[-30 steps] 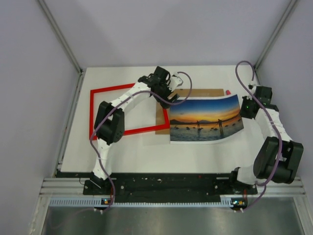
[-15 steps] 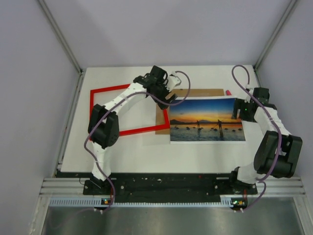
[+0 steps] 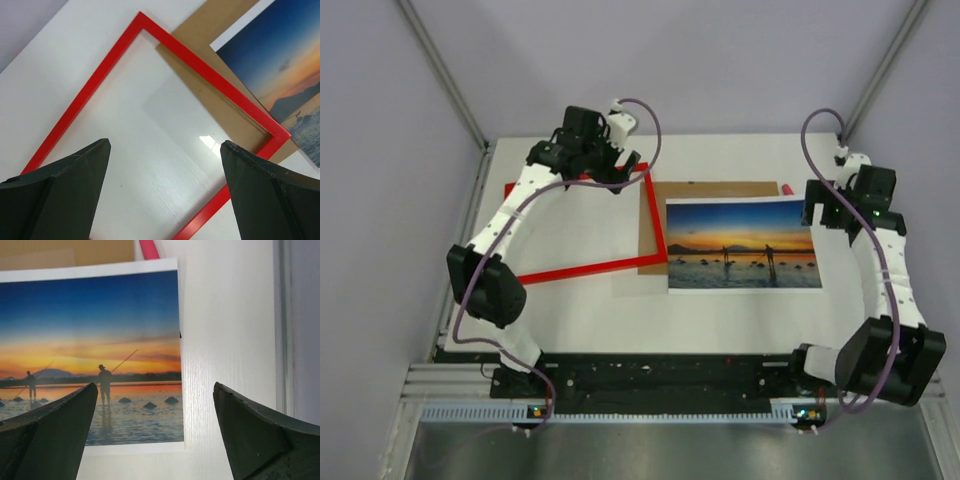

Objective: Take the photo out of the frame
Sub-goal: Place the photo in the photo frame, then reset both arms

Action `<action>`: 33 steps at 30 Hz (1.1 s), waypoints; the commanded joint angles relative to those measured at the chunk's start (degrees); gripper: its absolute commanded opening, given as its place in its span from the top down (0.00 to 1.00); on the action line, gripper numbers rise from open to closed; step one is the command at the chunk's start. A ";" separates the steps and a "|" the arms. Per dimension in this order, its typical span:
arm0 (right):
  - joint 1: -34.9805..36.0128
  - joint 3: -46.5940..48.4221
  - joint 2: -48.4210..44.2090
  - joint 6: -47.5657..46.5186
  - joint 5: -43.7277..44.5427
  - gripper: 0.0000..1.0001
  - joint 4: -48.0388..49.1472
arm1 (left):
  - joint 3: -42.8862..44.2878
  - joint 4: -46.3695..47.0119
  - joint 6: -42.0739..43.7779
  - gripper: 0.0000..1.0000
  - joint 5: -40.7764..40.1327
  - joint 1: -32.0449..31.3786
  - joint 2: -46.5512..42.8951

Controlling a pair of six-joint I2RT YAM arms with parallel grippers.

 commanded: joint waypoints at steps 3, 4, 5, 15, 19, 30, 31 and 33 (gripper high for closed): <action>-0.44 4.30 -7.26 -3.10 -5.83 0.01 0.95 | 0.16 -2.85 -8.34 0.02 -1.34 4.42 -8.34; -0.35 4.83 -8.14 -3.71 -6.53 0.01 0.60 | -0.80 -2.32 -10.00 0.02 0.59 6.09 -9.92; -0.35 5.36 -9.63 -4.76 -7.84 0.01 0.33 | -2.29 -1.80 -11.06 0.02 2.70 8.28 -11.67; -0.44 9.82 -25.03 -1.88 -8.39 0.01 2.64 | -20.39 7.77 -8.96 0.01 -5.69 17.09 -34.51; -0.35 12.92 -27.13 -1.35 -4.09 0.01 1.30 | -26.74 12.63 -10.81 0.01 -16.16 17.18 -44.03; -0.35 15.38 -36.01 -1.52 5.33 0.01 -0.54 | -32.10 9.99 -8.26 0.01 -18.73 17.27 -55.10; -0.35 15.82 -36.62 -1.87 5.94 0.01 -0.90 | -32.10 9.64 -8.26 0.01 -18.73 17.27 -55.80; -0.35 16.70 -38.20 -2.40 6.56 0.01 -1.69 | -32.10 8.85 -8.52 0.01 -18.64 17.27 -57.38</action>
